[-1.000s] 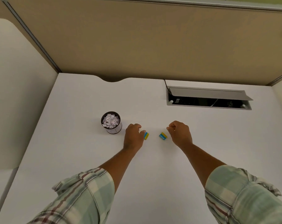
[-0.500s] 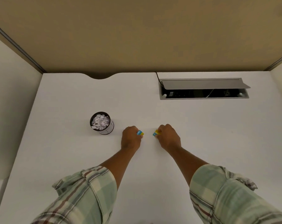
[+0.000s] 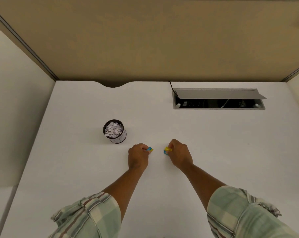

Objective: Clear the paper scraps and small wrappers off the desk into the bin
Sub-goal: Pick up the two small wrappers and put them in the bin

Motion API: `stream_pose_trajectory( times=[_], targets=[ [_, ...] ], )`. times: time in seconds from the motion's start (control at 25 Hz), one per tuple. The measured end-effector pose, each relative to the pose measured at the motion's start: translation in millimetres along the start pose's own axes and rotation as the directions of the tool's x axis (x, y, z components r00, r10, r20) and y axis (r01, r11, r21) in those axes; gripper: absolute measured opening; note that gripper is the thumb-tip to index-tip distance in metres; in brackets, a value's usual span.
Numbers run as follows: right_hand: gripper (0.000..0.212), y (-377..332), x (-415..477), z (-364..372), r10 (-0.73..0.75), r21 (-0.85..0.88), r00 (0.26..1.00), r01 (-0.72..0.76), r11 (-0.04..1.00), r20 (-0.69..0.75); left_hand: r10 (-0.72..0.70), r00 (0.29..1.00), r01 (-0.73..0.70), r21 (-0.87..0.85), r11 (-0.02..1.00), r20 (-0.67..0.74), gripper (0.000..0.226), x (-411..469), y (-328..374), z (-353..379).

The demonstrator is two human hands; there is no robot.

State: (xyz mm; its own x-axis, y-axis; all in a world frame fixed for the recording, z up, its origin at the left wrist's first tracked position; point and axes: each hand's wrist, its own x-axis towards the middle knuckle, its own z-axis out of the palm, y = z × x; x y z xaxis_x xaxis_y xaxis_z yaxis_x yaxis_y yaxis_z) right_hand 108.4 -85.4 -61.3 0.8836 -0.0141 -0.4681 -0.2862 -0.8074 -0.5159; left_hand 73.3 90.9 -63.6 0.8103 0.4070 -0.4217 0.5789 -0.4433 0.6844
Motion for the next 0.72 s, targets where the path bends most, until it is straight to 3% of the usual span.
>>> stream_pose_trajectory(
  times=[0.2, 0.32, 0.44, 0.56, 0.72],
  targets=[
    [0.014, -30, -17, 10, -0.096, 0.168, 0.993, 0.106, 0.980, -0.063, 0.045, 0.987, -0.063, -0.112, 0.992, -0.152, 0.006, -22, -11, -30],
    [0.011, -72, -20, 16, -0.219, 0.207, 0.968, 0.240, 0.948, -0.120, 0.092, 0.941, -0.129, -0.092, 0.987, -0.325, 0.004, -23, -17, -63],
    [0.007, -123, -18, 20, -0.330, 0.223, 0.927, 0.365, 0.904, -0.181, 0.051, 0.890, -0.109, -0.102, 0.989, -0.453, 0.008, -8, -11, -101],
    [0.008, -169, -13, 29, -0.402, 0.222, 0.897, 0.437, 0.872, -0.185, 0.027, 0.867, -0.079, -0.082, 0.993, -0.498, 0.010, 13, -3, -131],
    [0.011, -204, -5, 41, -0.402, 0.142, 0.901, 0.424, 0.894, -0.163, -0.021, 0.877, 0.018, -0.010, 1.000, -0.481, 0.006, 45, -2, -144]
  ],
)
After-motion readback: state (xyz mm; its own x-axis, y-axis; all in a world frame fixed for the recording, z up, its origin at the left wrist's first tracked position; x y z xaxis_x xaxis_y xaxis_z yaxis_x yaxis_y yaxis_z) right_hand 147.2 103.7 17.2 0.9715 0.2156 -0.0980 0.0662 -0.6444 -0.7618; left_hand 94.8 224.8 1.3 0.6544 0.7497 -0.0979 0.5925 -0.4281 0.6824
